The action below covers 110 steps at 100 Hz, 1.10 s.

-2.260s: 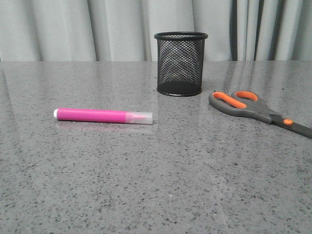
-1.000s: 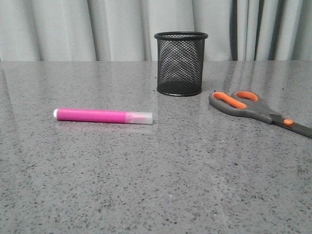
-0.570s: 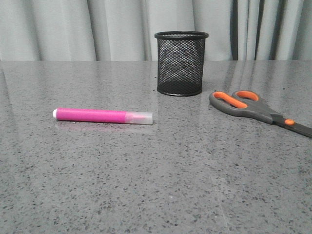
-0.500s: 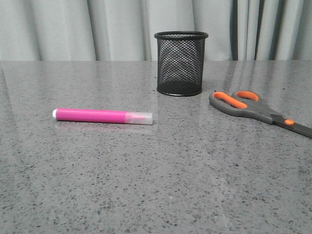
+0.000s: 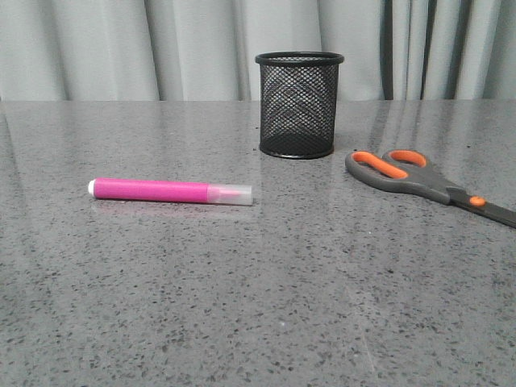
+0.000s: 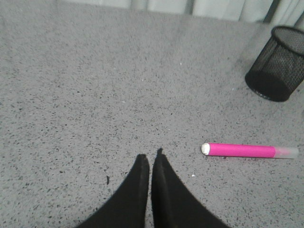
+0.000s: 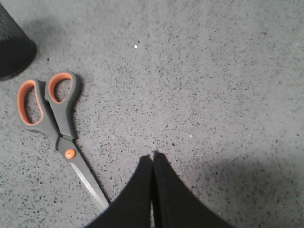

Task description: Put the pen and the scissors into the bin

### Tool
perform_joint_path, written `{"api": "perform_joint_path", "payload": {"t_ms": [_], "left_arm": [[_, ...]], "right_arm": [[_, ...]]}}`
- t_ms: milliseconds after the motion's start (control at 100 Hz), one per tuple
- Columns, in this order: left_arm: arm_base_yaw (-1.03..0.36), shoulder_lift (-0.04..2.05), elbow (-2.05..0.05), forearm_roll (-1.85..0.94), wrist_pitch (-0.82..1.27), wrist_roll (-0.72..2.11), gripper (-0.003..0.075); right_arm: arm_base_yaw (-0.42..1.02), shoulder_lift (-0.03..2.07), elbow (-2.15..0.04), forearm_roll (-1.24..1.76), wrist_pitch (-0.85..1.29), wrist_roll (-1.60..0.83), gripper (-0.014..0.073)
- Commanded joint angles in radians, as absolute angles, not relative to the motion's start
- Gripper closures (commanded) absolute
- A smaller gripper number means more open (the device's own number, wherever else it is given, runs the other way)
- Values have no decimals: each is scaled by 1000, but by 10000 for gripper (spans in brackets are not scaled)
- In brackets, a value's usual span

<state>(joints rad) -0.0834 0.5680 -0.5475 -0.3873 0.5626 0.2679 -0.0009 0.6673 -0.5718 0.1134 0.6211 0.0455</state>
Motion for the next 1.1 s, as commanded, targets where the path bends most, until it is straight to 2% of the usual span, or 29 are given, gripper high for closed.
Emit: {"api": "perform_joint_path", "payload": {"t_ms": [0,70,170,300,380,530,600,880,1090], "left_arm": [[-81,639,-610,-423,525,286,738],[-81,680,-631,-442,535,296,738],[-81,730,-658,-519,560,410,723],[-81,795,-682,-658,574,539,617],[-81,827,-686,-755,580,629,548],[-81,895,-686,-909,626,791,407],[-81,930,-686,-981,654,880,368],[-130,1081,-807,-1043,855,1257,366],[-274,1234,-976,-820,867,1318,372]], "right_arm": [[-10,716,-638,132,585,-16,660],[-10,723,-652,173,583,-58,636],[-10,723,-657,225,576,-103,519],[-10,723,-657,227,574,-105,328],[-10,723,-657,227,574,-105,249],[-10,723,-657,227,578,-114,238],[-10,723,-657,227,578,-119,238],[-10,723,-657,227,578,-129,238],[-10,723,-657,227,578,-139,238]]}}
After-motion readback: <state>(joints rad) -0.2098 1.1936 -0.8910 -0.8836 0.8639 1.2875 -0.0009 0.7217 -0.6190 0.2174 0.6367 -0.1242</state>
